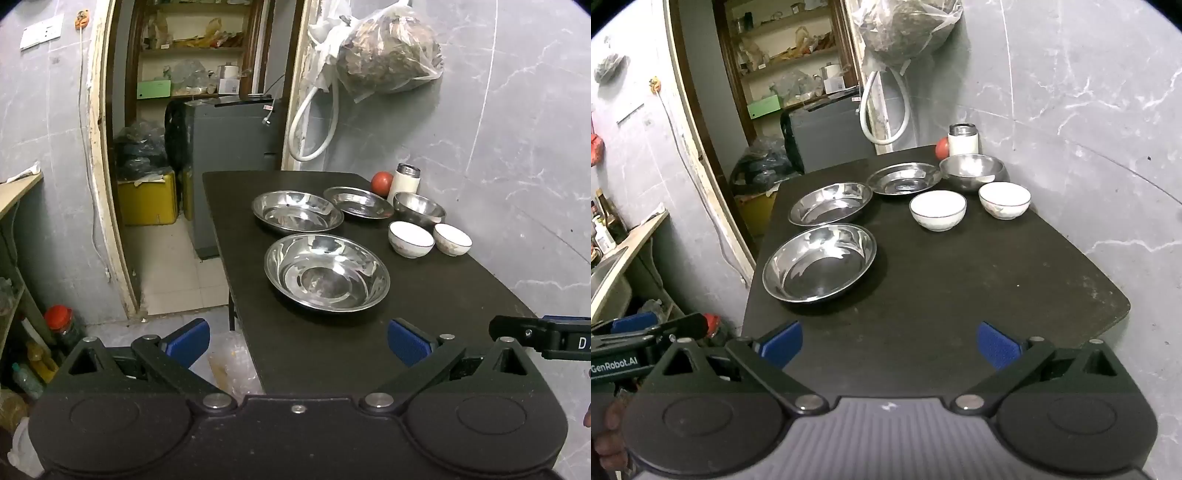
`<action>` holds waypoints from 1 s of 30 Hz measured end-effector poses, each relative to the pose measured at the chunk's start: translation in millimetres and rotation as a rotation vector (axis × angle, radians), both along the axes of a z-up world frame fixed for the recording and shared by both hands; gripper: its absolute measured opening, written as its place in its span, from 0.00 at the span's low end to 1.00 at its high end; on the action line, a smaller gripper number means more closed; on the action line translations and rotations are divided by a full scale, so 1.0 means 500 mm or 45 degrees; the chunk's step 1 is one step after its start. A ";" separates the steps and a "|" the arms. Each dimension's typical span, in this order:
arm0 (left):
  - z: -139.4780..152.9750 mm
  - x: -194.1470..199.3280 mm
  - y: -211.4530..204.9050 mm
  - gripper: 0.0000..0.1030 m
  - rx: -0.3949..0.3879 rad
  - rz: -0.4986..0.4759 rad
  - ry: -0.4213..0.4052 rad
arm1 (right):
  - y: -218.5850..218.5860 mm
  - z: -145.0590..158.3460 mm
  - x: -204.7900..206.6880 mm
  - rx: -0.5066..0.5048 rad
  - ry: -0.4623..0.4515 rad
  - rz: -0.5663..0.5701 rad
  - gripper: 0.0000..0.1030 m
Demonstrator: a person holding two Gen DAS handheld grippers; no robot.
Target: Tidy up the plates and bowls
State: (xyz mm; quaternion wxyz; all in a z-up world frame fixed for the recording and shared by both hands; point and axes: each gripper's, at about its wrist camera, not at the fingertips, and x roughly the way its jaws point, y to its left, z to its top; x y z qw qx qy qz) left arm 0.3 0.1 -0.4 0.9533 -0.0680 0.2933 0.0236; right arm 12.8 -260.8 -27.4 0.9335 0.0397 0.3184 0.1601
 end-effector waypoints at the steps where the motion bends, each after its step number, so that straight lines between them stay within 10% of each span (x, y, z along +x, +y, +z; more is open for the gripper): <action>1: 0.000 -0.001 -0.002 0.99 0.004 0.000 -0.006 | 0.000 0.000 0.000 0.000 0.001 0.001 1.00; 30: -0.001 0.000 -0.001 0.99 -0.004 -0.004 -0.003 | 0.003 -0.002 -0.001 -0.009 0.004 0.010 1.00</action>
